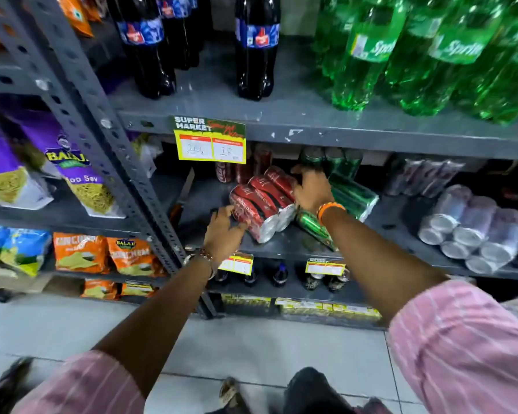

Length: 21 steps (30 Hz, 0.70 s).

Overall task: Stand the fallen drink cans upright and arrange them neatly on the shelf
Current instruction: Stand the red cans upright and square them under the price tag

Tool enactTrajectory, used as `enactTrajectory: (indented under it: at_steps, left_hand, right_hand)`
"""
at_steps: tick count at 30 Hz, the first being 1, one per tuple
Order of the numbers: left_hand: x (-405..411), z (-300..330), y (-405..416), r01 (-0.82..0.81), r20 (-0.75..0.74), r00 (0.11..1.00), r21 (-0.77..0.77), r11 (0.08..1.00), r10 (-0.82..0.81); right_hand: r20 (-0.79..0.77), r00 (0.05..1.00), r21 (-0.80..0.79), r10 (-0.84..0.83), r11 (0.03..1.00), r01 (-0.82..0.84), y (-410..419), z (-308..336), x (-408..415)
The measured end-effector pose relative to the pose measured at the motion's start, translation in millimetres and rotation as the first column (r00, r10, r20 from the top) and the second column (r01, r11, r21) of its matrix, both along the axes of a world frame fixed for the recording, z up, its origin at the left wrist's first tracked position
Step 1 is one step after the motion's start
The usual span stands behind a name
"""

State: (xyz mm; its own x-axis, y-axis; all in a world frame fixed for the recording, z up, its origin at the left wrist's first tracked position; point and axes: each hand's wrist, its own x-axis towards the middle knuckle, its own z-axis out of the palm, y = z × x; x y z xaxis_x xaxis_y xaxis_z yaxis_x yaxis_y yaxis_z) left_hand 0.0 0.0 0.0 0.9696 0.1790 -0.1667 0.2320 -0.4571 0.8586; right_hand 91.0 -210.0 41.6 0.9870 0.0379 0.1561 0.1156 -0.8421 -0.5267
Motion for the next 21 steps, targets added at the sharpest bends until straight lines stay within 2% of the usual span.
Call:
enactTrajectory:
  at_steps: [2,4,6,8,11,13,15,21]
  left_hand:
    - [16.3,-2.4,-5.4,-0.065,-0.135,0.99,-0.208,0.976,0.037]
    - [30.6,-5.9,-11.0,-0.164,-0.259,0.963,-0.324,0.932,0.079]
    - [39.3,-9.0,-15.5,-0.244,-0.345,0.933,-0.394,0.886,0.103]
    - [44.0,-7.9,-22.8,-0.297,-0.364,0.923,-0.461,0.836,0.127]
    - [51.7,-9.3,-30.7,-0.373,-0.381,0.908,-0.552,0.746,0.172]
    - [55.7,-11.2,-34.7,-0.404,-0.378,0.903,-0.588,0.701,0.203]
    - [60.6,-8.6,-37.4,-0.41,-0.363,0.904,-0.586,0.699,0.226]
    - [67.6,-5.2,-5.2,-0.333,-0.286,0.935,-0.499,0.8,0.21]
  right_hand:
    - [-0.118,0.993,-0.065,0.023,0.997,-0.031,4.6,6.5,15.6]
    - [-0.222,0.973,-0.101,0.053,0.992,-0.077,9.7,14.0,29.7]
    - [-0.262,0.96,-0.138,0.102,0.98,-0.142,15.8,14.7,42.1]
    - [-0.309,0.944,-0.087,0.114,0.985,-0.148,14.1,5.8,52.7]
    - [-0.544,0.838,-0.132,0.055,0.98,-0.149,10.2,-14.4,70.5]
    - [-0.533,0.842,-0.044,0.084,0.991,-0.126,15.0,-20.2,77.1]
    - [-0.458,0.88,0.086,0.124,0.992,-0.095,22.2,-19.9,82.4]
    - [-0.524,0.833,0.327,0.177,0.945,0.005,32.2,-29.2,83.5]
